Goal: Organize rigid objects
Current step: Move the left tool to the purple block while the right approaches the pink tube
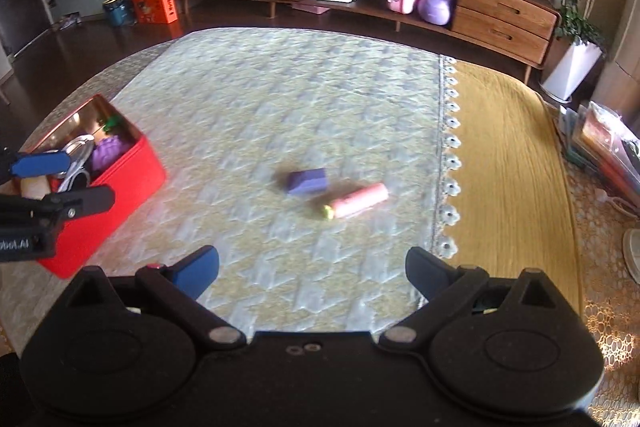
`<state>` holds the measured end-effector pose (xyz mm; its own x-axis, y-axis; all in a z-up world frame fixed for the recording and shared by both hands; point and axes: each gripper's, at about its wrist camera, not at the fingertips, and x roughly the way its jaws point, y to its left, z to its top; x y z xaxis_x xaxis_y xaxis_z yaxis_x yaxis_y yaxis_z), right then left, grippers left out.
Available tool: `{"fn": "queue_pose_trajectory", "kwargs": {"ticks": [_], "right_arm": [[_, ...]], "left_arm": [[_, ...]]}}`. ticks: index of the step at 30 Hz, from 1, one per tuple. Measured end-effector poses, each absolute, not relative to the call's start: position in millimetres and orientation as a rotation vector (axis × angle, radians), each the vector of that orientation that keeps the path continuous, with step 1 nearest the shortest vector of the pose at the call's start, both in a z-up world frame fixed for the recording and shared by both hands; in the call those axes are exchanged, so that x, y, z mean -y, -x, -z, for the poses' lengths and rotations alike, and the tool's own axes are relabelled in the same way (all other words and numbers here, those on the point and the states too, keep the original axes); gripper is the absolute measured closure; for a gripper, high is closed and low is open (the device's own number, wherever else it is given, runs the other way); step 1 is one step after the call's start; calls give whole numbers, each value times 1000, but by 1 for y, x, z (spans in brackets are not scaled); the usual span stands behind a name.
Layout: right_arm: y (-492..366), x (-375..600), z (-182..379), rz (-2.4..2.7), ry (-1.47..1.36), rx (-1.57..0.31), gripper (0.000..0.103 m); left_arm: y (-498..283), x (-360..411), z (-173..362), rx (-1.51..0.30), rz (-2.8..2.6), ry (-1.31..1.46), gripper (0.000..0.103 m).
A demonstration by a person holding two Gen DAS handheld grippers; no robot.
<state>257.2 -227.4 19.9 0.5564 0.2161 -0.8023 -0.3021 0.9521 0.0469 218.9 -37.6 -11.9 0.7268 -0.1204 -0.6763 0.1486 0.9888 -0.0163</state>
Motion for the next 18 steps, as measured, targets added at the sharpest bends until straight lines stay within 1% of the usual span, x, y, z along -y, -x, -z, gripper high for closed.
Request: {"fn": "queue_pose_trajectory", "kwargs": {"ticks": [11,14,18], "right_arm": [[-317,253,0,-173,25,-960,3],[-330,249,7,-154,28,-971,4],[-346,247,18,-110,19,-987,8]], "left_arm": [[-271,97,45,-780,210,-103,21],[-285,104,53,-791,218,-104,21],[-299,116,64,-796,240,-122,21]]}}
